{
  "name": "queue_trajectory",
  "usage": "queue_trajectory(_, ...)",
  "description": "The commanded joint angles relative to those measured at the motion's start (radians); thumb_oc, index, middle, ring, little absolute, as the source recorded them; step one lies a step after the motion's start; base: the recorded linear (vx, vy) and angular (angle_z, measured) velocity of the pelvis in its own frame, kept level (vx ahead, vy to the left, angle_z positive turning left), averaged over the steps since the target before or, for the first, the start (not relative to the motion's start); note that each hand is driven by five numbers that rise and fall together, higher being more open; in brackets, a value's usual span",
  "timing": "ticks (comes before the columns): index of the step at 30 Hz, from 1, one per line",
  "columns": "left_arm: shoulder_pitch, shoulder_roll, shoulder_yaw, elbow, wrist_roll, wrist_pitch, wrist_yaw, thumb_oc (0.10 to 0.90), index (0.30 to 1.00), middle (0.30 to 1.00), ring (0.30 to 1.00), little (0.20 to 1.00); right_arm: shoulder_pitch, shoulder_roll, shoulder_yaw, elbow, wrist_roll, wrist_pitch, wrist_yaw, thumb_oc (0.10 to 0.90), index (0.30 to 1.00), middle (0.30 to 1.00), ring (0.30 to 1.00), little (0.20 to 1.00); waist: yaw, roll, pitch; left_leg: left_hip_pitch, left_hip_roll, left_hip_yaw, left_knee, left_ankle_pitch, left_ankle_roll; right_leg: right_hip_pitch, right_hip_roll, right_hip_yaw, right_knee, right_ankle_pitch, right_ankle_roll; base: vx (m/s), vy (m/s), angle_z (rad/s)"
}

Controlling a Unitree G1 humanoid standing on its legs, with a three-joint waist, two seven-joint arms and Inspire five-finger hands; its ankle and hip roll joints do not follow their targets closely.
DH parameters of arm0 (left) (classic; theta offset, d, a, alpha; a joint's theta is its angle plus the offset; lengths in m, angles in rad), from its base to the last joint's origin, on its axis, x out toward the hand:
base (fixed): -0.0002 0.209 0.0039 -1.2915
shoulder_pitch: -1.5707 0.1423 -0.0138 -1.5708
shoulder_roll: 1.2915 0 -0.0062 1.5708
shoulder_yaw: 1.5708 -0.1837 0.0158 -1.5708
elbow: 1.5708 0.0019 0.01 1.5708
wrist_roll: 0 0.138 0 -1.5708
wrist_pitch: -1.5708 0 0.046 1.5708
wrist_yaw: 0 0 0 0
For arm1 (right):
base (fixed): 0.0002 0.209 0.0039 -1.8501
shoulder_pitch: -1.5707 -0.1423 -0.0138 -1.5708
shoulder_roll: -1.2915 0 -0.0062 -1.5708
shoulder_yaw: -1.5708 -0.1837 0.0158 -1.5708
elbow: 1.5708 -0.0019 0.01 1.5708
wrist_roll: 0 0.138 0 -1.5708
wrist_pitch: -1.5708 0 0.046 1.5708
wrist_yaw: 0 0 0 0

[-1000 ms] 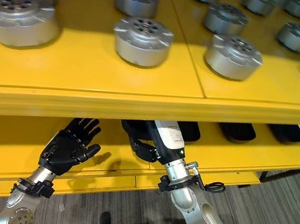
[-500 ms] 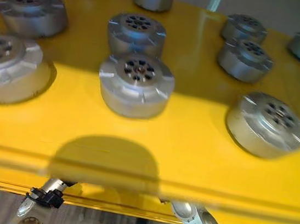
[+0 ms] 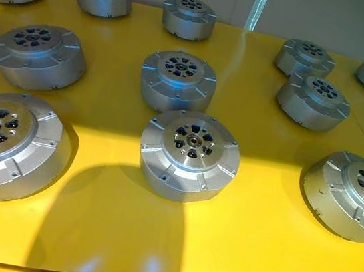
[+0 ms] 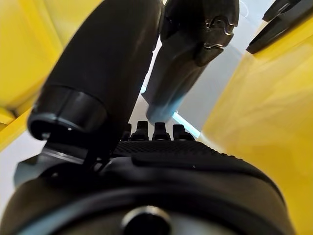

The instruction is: Move parts from the plastic box to the shelf.

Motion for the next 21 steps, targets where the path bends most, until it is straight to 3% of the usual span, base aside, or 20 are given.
queue_trajectory(1,-0.066,-0.032,-0.004,-0.064,-0.01,-0.049,-0.019,0.9,1.0,1.0,1.0,1.0,-0.102,-0.01,-0.037,-0.108,0.043,-0.06,-0.082,0.4,0.3,0.3,0.3,0.3,0.0,0.023,-0.082,0.089,0.01,-0.018,-0.003,-0.107,-0.004,0.052,0.073,-0.044,0.07,-0.076,0.003,-0.02,-0.042,-0.02)
queue_trajectory(18,-0.066,-0.033,0.012,-0.068,0.005,-0.038,0.011,0.9,1.0,1.0,1.0,1.0,-0.11,-0.001,-0.041,-0.075,0.049,-0.016,-0.106,0.4,0.3,0.3,0.3,0.3,0.001,0.033,-0.083,0.096,0.026,-0.014,-0.003,-0.098,-0.014,0.075,0.086,-0.062,0.08,-0.102,-0.017,-0.01,-0.054,-0.01)
queue_trajectory(21,-0.076,-0.037,0.032,-0.066,-0.005,-0.07,0.048,0.9,1.0,1.0,1.0,1.0,-0.142,-0.003,-0.034,-0.052,0.084,0.026,-0.115,0.4,0.3,0.3,0.3,0.3,0.019,0.047,-0.042,0.05,0.029,-0.048,-0.003,-0.062,-0.029,0.05,0.104,-0.072,0.097,-0.118,-0.045,-0.19,-0.192,0.09)
